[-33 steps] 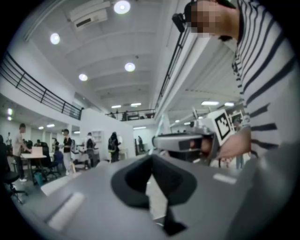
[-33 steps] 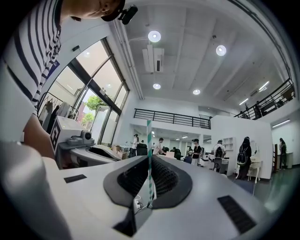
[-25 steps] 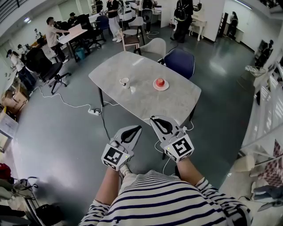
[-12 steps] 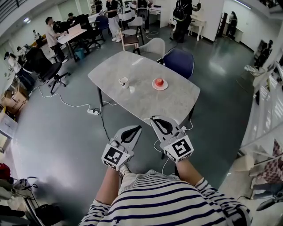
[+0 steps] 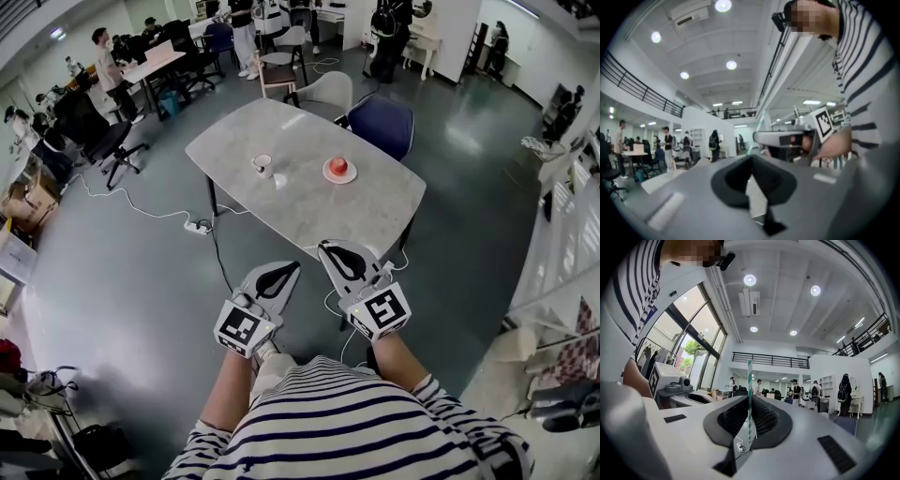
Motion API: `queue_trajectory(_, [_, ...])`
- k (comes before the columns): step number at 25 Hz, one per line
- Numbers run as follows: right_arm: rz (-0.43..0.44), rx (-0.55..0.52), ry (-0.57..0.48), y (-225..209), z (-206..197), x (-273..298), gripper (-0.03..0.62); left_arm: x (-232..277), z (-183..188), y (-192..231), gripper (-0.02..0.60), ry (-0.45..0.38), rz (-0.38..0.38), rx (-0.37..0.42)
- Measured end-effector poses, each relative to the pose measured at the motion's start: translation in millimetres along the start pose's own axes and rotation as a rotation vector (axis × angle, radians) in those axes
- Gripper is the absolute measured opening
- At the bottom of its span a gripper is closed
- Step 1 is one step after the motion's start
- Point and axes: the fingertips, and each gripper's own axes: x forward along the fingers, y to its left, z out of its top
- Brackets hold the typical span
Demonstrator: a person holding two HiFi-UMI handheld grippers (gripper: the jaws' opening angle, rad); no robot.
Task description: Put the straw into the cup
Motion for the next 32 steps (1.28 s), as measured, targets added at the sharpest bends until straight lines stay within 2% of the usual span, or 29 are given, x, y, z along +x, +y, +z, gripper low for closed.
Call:
queue_trajectory(10, [0.004, 0.022, 0.022, -9.1, -16.6, 44.1, 0.024, 3.7, -13.5, 45.0, 0.008, 0.004, 0.017, -0.033])
queue_trajectory(15, [0.003, 0.021, 0.038, -22.2, -27.2, 90.7, 0.024, 12.4, -28.3, 92.1, 0.008, 0.013, 0.000, -0.043])
queue_trajectory(24, [-0.022, 0.022, 0.042, -46.8, -41.6, 197.7, 0.025, 20.6, -43.7, 209.0, 0.008, 0.006, -0.005, -0.047])
queue_trajectory(32, [-0.048, -0.006, 0.044, -55.8, -41.3, 255.4, 0.023, 20.7, -51.6, 265.9, 0.008, -0.001, -0.034, -0.048])
